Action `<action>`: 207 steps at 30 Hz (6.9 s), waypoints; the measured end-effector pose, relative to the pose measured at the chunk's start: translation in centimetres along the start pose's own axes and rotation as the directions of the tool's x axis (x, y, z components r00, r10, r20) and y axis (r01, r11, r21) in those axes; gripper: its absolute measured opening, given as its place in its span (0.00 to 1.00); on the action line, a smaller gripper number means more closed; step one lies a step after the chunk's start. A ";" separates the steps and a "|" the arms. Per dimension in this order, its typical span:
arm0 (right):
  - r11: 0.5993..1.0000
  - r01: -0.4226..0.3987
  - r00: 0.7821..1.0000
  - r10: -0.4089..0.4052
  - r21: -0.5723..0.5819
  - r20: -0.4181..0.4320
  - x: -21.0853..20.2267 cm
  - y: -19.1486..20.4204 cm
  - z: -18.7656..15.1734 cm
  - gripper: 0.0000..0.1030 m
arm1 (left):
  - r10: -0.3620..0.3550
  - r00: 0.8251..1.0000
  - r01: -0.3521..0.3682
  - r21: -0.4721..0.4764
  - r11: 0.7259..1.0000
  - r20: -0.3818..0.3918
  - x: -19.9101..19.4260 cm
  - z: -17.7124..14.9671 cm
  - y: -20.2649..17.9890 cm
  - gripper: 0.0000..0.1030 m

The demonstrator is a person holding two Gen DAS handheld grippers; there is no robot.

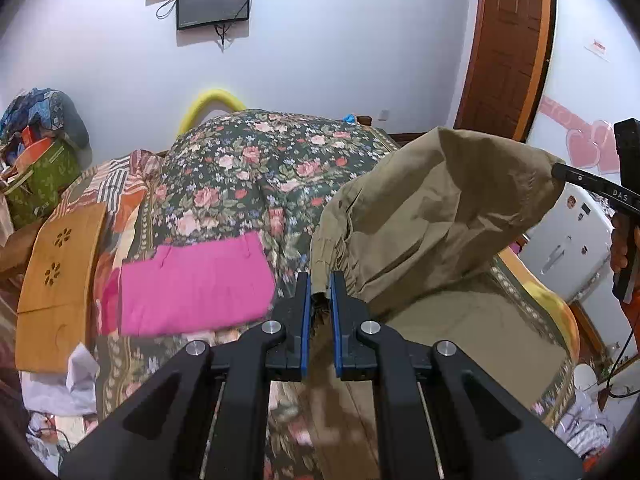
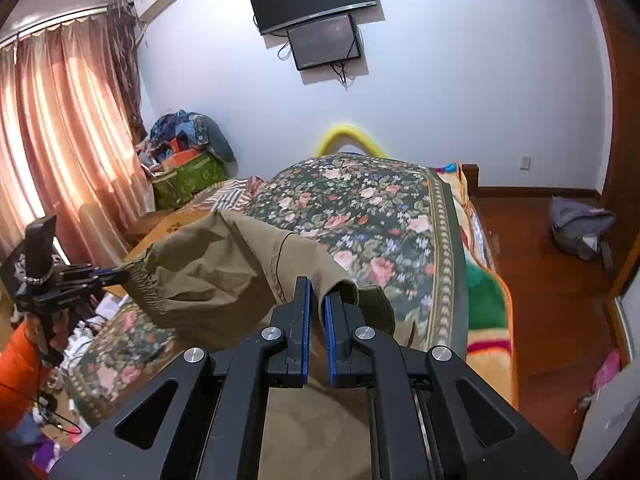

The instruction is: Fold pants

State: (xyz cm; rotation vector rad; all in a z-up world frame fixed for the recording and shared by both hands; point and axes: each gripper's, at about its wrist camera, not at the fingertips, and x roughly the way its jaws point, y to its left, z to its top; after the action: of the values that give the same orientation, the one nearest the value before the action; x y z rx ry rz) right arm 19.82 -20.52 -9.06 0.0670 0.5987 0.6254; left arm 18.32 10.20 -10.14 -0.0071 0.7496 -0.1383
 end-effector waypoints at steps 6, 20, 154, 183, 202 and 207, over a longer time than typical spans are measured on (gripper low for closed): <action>1.000 0.000 1.000 0.000 0.029 -0.011 -2.5 0.7 -3.2 0.06 | -0.006 1.000 0.006 0.021 1.000 -0.004 -2.3 -3.2 -1.4 0.08; 0.987 0.033 0.995 -0.018 0.159 -0.094 -5.2 -0.3 -11.4 0.05 | 0.001 0.997 0.001 0.020 1.000 -0.083 -3.3 -11.1 -2.3 0.09; 0.976 0.208 0.908 -0.218 -0.067 -0.357 3.0 0.9 -14.0 0.47 | 0.060 0.965 -0.133 -0.280 0.951 -0.254 3.0 -11.9 1.2 0.81; 0.987 0.098 0.932 -0.136 -0.127 -0.335 5.6 9.8 -15.7 0.70 | -0.324 0.929 0.145 -0.628 0.765 -0.180 3.1 -16.5 -1.9 0.99; 0.999 0.021 0.927 -0.033 -0.037 -0.374 5.5 8.4 -16.3 0.71 | -0.064 0.987 -0.013 -0.473 0.881 -0.146 5.1 -13.7 -2.0 0.47; 0.999 0.029 0.919 -0.043 -0.041 -0.392 5.5 8.7 -15.5 0.71 | 0.013 0.994 -0.056 -0.396 0.917 -0.109 3.5 -12.3 -2.9 0.37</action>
State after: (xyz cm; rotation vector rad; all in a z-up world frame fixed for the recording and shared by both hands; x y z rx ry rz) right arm 10.34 -12.09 -22.65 -0.1057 0.9762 0.6167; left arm 12.14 7.38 -21.40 -0.3784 0.8724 0.0509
